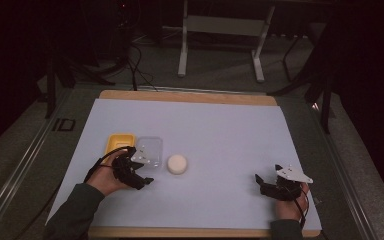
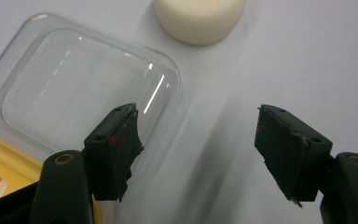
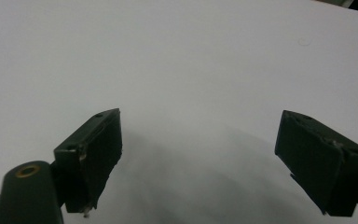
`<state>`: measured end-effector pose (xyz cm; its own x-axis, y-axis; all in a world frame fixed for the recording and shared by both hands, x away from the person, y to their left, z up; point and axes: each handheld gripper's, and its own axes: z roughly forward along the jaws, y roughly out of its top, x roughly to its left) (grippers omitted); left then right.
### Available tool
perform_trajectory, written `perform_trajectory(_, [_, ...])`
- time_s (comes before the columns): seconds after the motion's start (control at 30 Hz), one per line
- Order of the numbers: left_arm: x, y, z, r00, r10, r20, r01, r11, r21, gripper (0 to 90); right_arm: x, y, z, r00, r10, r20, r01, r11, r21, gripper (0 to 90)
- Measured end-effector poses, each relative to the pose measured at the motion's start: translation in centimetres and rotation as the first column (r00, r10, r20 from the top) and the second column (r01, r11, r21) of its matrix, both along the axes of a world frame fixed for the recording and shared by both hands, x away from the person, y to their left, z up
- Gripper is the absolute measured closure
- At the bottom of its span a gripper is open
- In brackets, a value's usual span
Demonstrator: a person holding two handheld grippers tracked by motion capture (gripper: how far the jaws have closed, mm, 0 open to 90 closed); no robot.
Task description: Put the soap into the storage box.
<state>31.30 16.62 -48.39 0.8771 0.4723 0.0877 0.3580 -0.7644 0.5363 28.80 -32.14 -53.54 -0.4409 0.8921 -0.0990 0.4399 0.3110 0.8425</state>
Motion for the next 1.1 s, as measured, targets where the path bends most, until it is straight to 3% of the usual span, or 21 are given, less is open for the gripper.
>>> perform_trajectory(0.63, [1.5, -1.6, 0.4, 0.9986, -0.046, -0.028, 0.047, 0.9983, 0.035, 29.9, 0.0, 0.0, 0.0, 1.0000, 0.001, 0.000, -0.001, 1.000, 0.003, 14.8])
perform_trajectory(1.1, [2.4, -2.3, 0.3, 0.9979, -0.047, -0.044, 0.050, 0.9976, 0.049, 28.2, 0.0, 0.0, 0.0, 1.0000, 0.003, 0.000, -0.003, 1.000, 0.003, 14.8])
